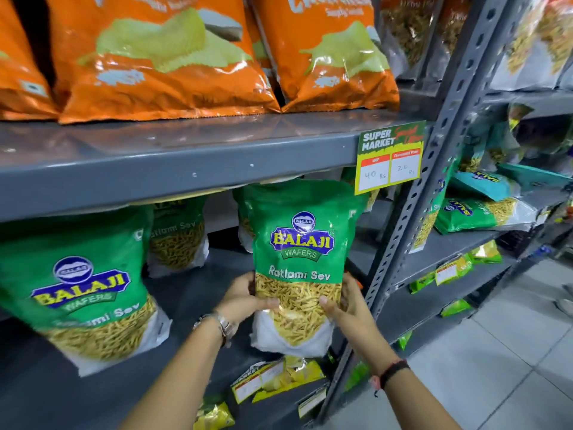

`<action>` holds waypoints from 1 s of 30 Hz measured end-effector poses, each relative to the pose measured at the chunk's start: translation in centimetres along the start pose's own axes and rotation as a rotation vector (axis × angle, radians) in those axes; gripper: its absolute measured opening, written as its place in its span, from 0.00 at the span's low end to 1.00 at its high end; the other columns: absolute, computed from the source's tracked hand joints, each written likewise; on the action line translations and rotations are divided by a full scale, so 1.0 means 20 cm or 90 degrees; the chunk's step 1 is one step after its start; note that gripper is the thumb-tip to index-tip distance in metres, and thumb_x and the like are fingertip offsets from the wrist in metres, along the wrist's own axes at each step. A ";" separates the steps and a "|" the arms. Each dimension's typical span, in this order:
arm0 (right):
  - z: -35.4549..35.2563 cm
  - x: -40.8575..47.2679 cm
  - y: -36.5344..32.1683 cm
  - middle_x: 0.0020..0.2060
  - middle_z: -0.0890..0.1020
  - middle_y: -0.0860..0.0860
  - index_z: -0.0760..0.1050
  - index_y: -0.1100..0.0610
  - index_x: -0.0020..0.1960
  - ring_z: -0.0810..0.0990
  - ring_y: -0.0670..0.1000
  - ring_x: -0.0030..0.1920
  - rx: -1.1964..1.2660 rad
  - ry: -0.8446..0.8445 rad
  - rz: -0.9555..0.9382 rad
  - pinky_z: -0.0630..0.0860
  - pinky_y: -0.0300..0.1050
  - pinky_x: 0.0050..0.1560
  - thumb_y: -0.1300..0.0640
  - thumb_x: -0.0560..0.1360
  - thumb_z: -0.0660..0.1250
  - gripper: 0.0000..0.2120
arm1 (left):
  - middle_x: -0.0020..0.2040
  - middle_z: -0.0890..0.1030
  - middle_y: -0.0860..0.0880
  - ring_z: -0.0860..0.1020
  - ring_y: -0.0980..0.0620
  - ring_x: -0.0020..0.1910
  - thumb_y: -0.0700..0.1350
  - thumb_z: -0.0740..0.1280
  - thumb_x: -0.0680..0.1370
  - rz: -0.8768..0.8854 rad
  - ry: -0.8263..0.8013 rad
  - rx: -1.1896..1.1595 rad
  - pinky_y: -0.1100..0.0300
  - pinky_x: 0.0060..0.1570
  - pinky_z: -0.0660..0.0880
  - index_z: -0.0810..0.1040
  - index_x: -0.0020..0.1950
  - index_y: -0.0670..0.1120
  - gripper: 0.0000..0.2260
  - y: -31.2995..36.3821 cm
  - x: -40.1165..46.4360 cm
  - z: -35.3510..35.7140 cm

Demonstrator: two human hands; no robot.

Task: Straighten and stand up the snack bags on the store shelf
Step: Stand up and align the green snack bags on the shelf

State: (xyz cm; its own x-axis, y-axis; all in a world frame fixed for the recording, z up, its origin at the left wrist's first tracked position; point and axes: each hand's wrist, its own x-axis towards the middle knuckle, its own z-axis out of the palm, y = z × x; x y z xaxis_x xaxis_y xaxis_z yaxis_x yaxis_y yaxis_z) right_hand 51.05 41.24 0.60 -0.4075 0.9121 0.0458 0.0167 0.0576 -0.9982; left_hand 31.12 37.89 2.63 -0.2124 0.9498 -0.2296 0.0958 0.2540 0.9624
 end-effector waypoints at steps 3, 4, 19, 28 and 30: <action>0.00 -0.02 -0.05 0.57 0.74 0.44 0.63 0.50 0.62 0.75 0.32 0.52 -0.020 -0.017 -0.046 0.73 0.26 0.49 0.63 0.73 0.63 0.21 | 0.46 0.79 0.45 0.77 0.51 0.44 0.29 0.72 0.64 0.040 0.047 -0.028 0.61 0.47 0.77 0.74 0.41 0.49 0.17 0.02 -0.09 0.00; -0.01 -0.01 -0.06 0.58 0.74 0.45 0.62 0.53 0.64 0.75 0.33 0.53 -0.022 -0.019 -0.053 0.73 0.26 0.50 0.64 0.73 0.63 0.22 | 0.45 0.79 0.46 0.77 0.50 0.45 0.29 0.72 0.64 0.049 0.059 -0.029 0.59 0.48 0.76 0.73 0.41 0.49 0.17 0.02 -0.10 0.00; -0.05 0.42 -0.04 0.60 0.74 0.57 0.61 0.59 0.65 0.73 0.52 0.58 -0.138 -0.086 -0.085 0.74 0.26 0.49 0.69 0.72 0.64 0.24 | 0.52 0.81 0.39 0.77 0.46 0.49 0.33 0.76 0.60 0.092 0.289 0.076 0.59 0.47 0.70 0.74 0.52 0.38 0.23 0.06 0.10 0.07; -0.21 0.57 0.18 0.66 0.64 0.46 0.51 0.55 0.71 0.64 0.47 0.65 -0.122 -0.130 -0.041 0.68 0.22 0.52 0.66 0.72 0.66 0.35 | 0.55 0.77 0.43 0.75 0.43 0.57 0.39 0.75 0.64 0.072 0.312 0.127 0.59 0.50 0.68 0.70 0.59 0.42 0.26 -0.16 0.27 0.22; -0.23 0.56 0.26 0.67 0.60 0.42 0.47 0.53 0.72 0.58 0.44 0.69 -0.180 -0.175 -0.020 0.63 0.31 0.63 0.64 0.70 0.69 0.40 | 0.59 0.76 0.43 0.74 0.45 0.59 0.38 0.74 0.64 0.053 0.293 0.134 0.60 0.50 0.68 0.68 0.62 0.43 0.29 -0.24 0.26 0.22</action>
State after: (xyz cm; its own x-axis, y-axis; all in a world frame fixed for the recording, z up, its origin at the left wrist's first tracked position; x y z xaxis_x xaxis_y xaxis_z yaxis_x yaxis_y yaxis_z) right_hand 50.71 53.64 -3.96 -0.6410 0.7670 0.0263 0.2345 0.2285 -0.9449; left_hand 33.79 42.38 -3.75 -0.5977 0.8015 -0.0203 0.3147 0.2578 0.9135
